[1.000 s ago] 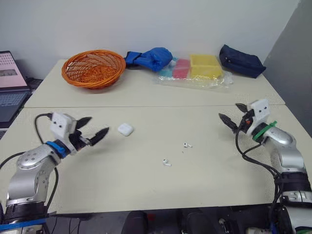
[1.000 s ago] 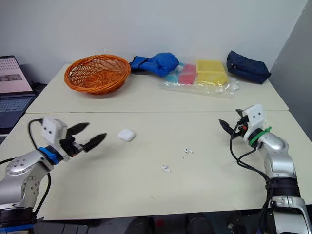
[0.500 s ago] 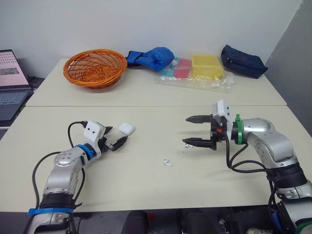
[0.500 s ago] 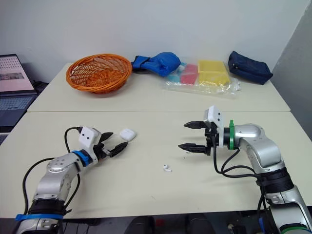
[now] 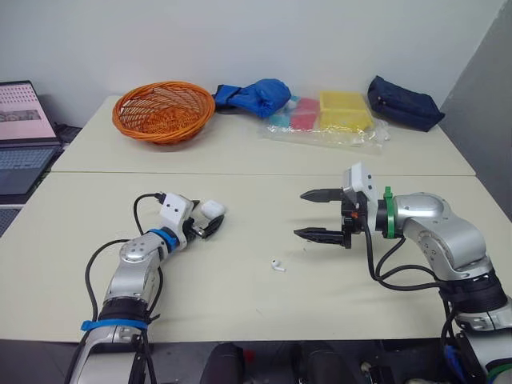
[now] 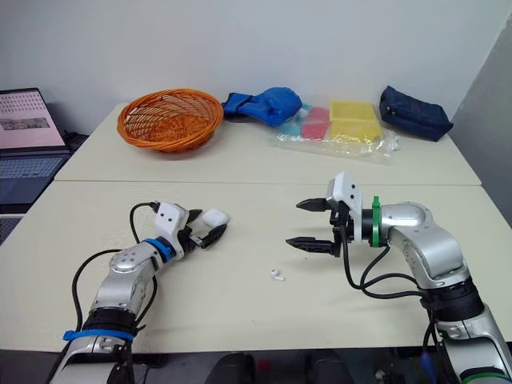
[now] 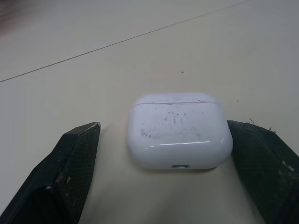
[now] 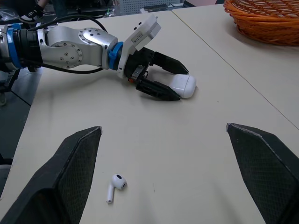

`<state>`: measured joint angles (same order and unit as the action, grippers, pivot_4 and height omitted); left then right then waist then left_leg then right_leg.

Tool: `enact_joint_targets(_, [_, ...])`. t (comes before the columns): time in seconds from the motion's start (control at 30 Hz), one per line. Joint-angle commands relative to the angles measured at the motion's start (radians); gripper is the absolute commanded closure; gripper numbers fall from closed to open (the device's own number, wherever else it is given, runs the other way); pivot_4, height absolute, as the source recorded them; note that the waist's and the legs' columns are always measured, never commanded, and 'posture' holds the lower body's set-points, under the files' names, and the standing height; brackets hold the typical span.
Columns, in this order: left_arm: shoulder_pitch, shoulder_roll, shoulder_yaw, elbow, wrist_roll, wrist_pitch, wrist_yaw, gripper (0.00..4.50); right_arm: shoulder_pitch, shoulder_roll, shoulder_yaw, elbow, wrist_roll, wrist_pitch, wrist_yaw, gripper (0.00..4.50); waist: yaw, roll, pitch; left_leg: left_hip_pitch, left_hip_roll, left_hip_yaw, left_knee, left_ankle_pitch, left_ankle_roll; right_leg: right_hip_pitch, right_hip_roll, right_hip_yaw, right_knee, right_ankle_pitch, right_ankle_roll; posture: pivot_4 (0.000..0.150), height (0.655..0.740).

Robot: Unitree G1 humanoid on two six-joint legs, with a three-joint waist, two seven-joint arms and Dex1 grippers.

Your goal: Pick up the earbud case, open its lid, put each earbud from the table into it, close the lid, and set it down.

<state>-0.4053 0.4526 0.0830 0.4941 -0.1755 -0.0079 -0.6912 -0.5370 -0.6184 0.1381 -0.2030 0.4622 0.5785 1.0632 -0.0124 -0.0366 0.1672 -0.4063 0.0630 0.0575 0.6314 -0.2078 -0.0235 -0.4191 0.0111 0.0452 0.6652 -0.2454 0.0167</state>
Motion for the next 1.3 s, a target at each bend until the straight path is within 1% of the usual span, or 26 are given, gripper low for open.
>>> enact_joint_targets(0.03, [0.007,-0.005,-0.017,0.009,0.008,0.000,-0.020,0.93,-0.007,-0.011,-0.040,-0.035,0.021,0.003,-0.009,0.00,0.000,0.000,0.000,0.000,0.000,0.000,0.000,0.000,0.000,0.000,0.000,0.000,0.000,0.000,0.000,0.150,0.7400])
enact_joint_targets(0.1, [0.010,-0.002,-0.015,0.010,0.009,-0.004,-0.025,1.57,-0.004,-0.012,-0.043,-0.038,0.023,0.007,-0.013,0.00,0.001,0.000,0.000,0.000,0.000,0.000,0.000,0.000,0.000,0.000,0.000,0.000,0.000,0.000,0.000,0.150,0.7400])
enact_joint_targets(0.13, [0.009,-0.001,-0.011,0.014,0.007,-0.011,-0.031,1.72,0.000,-0.014,-0.045,-0.038,0.023,0.006,-0.014,0.00,0.001,0.000,0.000,0.000,0.000,0.000,0.000,0.000,0.000,0.000,0.000,0.000,0.000,0.000,0.000,0.150,0.7400])
enact_joint_targets(0.3, [-0.010,0.004,-0.008,0.016,-0.001,-0.045,-0.060,1.72,0.012,-0.019,-0.056,-0.035,0.020,0.001,-0.023,0.00,0.002,0.000,0.000,0.000,0.000,0.000,0.000,0.000,0.000,0.000,0.000,0.000,-0.001,0.000,0.000,0.150,0.7400])
enact_joint_targets(0.47, [-0.076,0.027,0.001,-0.016,-0.008,-0.106,-0.102,1.72,0.010,-0.023,-0.070,-0.025,0.000,-0.002,-0.048,0.00,0.003,-0.001,0.001,-0.002,0.001,0.000,0.000,0.000,0.000,-0.002,0.001,-0.001,-0.001,0.000,0.000,0.150,0.7400])
enact_joint_targets(0.57, [-0.175,0.089,-0.050,-0.038,0.042,-0.339,-0.223,1.72,-0.073,-0.014,-0.114,-0.006,0.061,0.183,-0.134,0.00,0.004,-0.002,0.002,-0.004,0.001,-0.001,0.000,0.000,0.000,-0.003,0.001,-0.001,-0.001,0.000,0.000,0.150,0.7400])
enact_joint_targets(0.6, [-0.214,0.107,-0.069,-0.012,0.073,-0.438,-0.238,1.72,-0.104,-0.005,-0.134,0.001,0.109,0.255,-0.146,0.00,0.005,-0.002,0.002,-0.007,0.001,-0.001,0.000,0.000,0.000,-0.006,0.001,-0.001,-0.001,0.002,-0.004,0.150,0.7400])
enact_joint_targets(0.7, [-0.303,0.118,-0.101,0.093,0.150,-0.690,-0.211,1.72,-0.163,0.025,-0.166,0.016,0.207,0.400,-0.168,0.00,0.009,-0.001,0.001,-0.009,0.001,-0.001,0.000,0.000,0.000,-0.007,0.001,-0.001,-0.002,0.003,-0.005,0.150,0.7400])
enact_joint_targets(0.8, [-0.358,0.112,-0.128,0.178,0.193,-0.864,-0.193,1.72,-0.206,0.066,-0.192,0.041,0.251,0.480,-0.222,0.00,0.005,-0.001,0.001,-0.008,0.001,0.000,-0.001,0.000,0.000,-0.006,0.001,-0.001,-0.003,0.003,-0.005,0.150,0.7400])
enact_joint_targets(0.9, [-0.430,0.097,-0.169,0.244,0.264,-1.056,-0.149,1.72,-0.253,0.109,-0.196,0.062,0.277,0.535,-0.267,0.00,0.005,-0.001,0.001,-0.010,0.001,0.000,-0.001,0.000,0.000,-0.008,0.001,-0.001,-0.003,0.003,-0.005,0.150,0.7400])
enact_joint_targets(0.93, [-0.451,0.093,-0.182,0.265,0.281,-1.098,-0.137,1.72,-0.263,0.116,-0.195,0.068,0.281,0.546,-0.276,0.00,0.006,-0.001,0.001,-0.012,0.001,-0.001,-0.001,0.000,0.000,-0.009,0.001,-0.002,-0.002,0.003,-0.005,0.150,0.7400])
enact_joint_targets(1.07, [-0.513,0.076,-0.217,0.335,0.284,-1.208,-0.113,1.72,-0.284,0.144,-0.184,0.072,0.276,0.541,-0.310,0.00,0.008,-0.001,0.001,-0.018,0.001,-0.001,0.000,0.000,0.000,-0.015,0.001,-0.002,-0.001,0.003,-0.004,0.150,0.7400])
enact_joint_targets(1.2, [-0.542,0.077,-0.231,0.356,0.282,-1.323,-0.072,1.72,-0.284,0.185,-0.185,0.069,0.290,0.562,-0.351,0.00,0.006,-0.001,0.001,-0.019,0.001,-0.001,0.001,0.000,0.000,-0.016,0.001,-0.002,-0.001,0.003,-0.004,0.150,0.7400])
enact_joint_targets(1.3, [-0.557,0.083,-0.245,0.377,0.295,-1.373,-0.046,1.72,-0.287,0.216,-0.189,0.074,0.293,0.568,-0.380,0.00,0.004,-0.001,0.001,-0.019,0.001,-0.001,0.001,0.000,0.000,-0.018,0.001,-0.001,0.000,0.003,-0.004,0.150,0.7400])
